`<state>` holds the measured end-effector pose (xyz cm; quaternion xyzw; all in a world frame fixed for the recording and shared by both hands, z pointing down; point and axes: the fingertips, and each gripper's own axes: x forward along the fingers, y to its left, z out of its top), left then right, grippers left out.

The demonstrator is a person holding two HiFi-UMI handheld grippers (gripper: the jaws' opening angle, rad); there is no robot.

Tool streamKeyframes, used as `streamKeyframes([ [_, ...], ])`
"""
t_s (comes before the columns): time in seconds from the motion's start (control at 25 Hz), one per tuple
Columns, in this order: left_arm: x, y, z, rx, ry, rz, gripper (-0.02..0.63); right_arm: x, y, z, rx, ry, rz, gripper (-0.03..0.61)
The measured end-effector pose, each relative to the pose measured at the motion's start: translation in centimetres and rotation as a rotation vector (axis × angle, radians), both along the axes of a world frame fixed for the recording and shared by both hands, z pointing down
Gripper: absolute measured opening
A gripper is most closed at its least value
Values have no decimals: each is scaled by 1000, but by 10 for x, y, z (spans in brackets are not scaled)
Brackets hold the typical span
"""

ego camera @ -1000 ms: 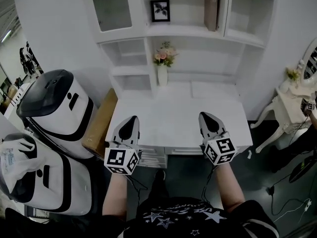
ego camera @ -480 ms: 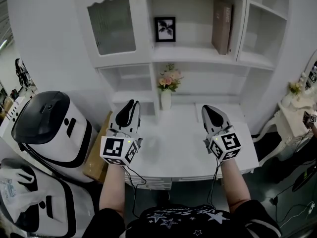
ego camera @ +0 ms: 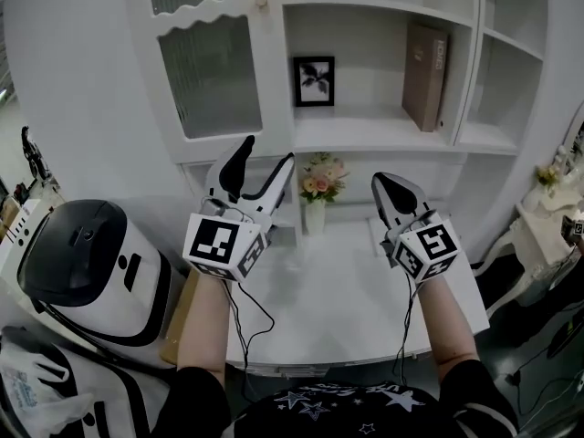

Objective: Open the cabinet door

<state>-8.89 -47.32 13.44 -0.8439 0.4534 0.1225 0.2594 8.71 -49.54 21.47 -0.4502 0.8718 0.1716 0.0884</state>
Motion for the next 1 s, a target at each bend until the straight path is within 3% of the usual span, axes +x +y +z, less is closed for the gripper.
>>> streamKeyframes([
  [0.12,0,-18,-32,52,-38,-3,314,-7,-13,-20,45,5,14,6],
  [0.36,-3,-49,-103,173,-43,-43,313,-15,-36,-43,84,4,44,6],
  [0.56,-2,-67,-144,245,-52,-111,250,-13,-50,-47,83,-15,59,6],
  [0.68,-6,-75,-166,278,-27,-151,152,-11,-55,-49,85,-21,66,6],
  [0.8,-4,-83,-180,290,-29,-159,146,-11,-59,-51,93,-18,72,6],
  [1.0,-3,-92,-198,305,-20,-177,188,-9,-63,-60,116,-9,78,6],
])
